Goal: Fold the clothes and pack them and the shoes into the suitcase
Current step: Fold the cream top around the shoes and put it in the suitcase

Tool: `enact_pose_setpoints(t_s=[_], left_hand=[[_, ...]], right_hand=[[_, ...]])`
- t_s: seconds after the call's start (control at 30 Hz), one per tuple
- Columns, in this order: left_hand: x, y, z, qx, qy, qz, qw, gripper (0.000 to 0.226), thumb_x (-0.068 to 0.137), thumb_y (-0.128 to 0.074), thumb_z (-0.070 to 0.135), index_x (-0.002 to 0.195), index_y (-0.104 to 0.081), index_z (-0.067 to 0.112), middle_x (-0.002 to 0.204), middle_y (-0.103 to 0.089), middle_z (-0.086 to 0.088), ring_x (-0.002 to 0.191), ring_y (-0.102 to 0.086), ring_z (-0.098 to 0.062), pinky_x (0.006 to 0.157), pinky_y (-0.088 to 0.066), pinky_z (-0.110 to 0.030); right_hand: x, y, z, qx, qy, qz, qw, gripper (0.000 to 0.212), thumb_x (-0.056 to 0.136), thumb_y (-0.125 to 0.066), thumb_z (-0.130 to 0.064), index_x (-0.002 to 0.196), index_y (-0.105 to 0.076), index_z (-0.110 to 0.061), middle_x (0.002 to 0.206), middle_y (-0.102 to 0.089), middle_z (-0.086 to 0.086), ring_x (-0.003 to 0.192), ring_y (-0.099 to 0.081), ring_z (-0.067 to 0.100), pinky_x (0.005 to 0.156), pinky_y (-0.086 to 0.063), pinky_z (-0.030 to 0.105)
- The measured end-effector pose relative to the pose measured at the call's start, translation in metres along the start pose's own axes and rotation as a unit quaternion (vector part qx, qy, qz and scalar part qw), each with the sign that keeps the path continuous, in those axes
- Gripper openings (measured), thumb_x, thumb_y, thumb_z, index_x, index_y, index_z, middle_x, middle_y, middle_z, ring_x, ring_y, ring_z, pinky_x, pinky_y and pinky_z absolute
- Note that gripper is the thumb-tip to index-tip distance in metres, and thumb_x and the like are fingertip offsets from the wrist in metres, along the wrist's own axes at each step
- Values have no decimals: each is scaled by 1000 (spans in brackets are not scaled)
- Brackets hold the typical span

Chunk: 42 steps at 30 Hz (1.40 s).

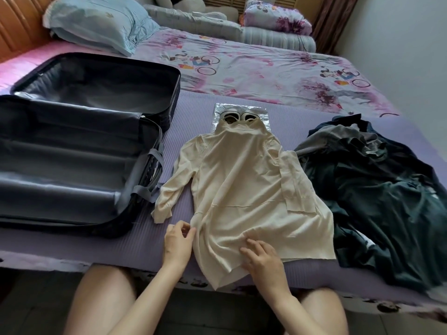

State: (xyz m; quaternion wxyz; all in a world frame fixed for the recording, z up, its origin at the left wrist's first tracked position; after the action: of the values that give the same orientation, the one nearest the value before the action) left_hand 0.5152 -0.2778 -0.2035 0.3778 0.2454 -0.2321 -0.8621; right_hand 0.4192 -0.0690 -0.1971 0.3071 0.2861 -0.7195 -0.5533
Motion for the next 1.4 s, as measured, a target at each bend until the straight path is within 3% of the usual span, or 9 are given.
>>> enact_pose_setpoints(t_s=[0.1,0.17,0.33,0.47,0.6,0.77,1.03,1.23,1.4], left_hand=[[-4,3,-3,-58,11,-3,998,14,93,-55,28,95,-55,14,96,-59,-4,90,-54,-18,72,-40,-28],[-4,3,-12,-109,39,-11,993,15,93,-56,26,99,-55,13,99,-61,-5,91,-56,-18,74,-47,-32],[-8,-10,-23,-209,95,-35,973,20,90,-60,15,107,-56,6,105,-60,-12,96,-60,-25,70,-55,-32],[-24,-28,-22,-184,89,-63,977,26,89,-62,18,112,-55,9,104,-60,-7,86,-60,-15,68,-53,-26],[-34,-35,-31,-122,88,-54,987,33,89,-63,25,116,-58,9,107,-64,-7,93,-63,-20,81,-55,-37],[-39,-39,-29,-107,76,-52,990,23,88,-63,25,107,-61,12,99,-64,-4,95,-62,-21,84,-54,-42],[-27,10,-23,-178,54,77,980,15,97,-48,19,106,-51,8,103,-57,-11,92,-55,-24,66,-50,-34],[-5,71,-20,-150,47,179,971,25,96,-48,20,113,-53,3,110,-58,-16,100,-52,-30,78,-36,-33],[0,87,-18,-76,7,184,980,21,95,-49,18,107,-55,1,109,-56,-21,96,-51,-31,78,-36,-34]], right_hand=[[-12,12,11,-23,40,57,997,7,71,-65,-18,70,-68,-23,86,-70,-6,75,-65,15,77,-44,23],[-24,20,23,-49,53,66,995,19,73,-48,-17,72,-66,-23,75,-64,-8,67,-59,15,70,-38,22],[-51,36,55,-6,37,52,998,16,82,-55,-28,80,-70,-26,85,-67,-11,75,-60,11,74,-51,23],[-48,50,101,122,-149,78,978,14,89,-63,-29,98,-72,-23,117,-60,-11,98,-60,8,82,-52,30],[-38,76,153,57,-310,147,937,30,85,-68,-27,110,-66,-11,113,-60,6,107,-52,24,86,-46,38],[-37,65,192,53,-429,88,898,39,84,-69,-31,112,-58,-6,115,-54,14,111,-46,31,89,-40,41],[-38,66,170,103,-400,117,903,12,92,-56,-20,94,-56,-9,91,-62,8,91,-55,30,73,-42,36],[-37,67,109,231,-325,119,909,9,88,-60,-14,95,-54,-12,77,-62,6,74,-59,28,67,-44,37],[-62,50,120,175,-356,31,917,11,94,-48,-16,103,-52,-11,83,-61,6,83,-60,32,66,-43,37]])
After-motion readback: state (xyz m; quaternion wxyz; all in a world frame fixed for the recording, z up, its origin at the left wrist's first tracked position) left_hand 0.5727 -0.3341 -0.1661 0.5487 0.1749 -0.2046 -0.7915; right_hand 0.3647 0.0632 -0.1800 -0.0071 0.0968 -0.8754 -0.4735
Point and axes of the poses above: each hand's wrist, its own x-axis towards the middle knuckle, its own y-axis out of the back of the hand, z = x × y, the point moved 9 cm from there along x, towards the middle knuckle
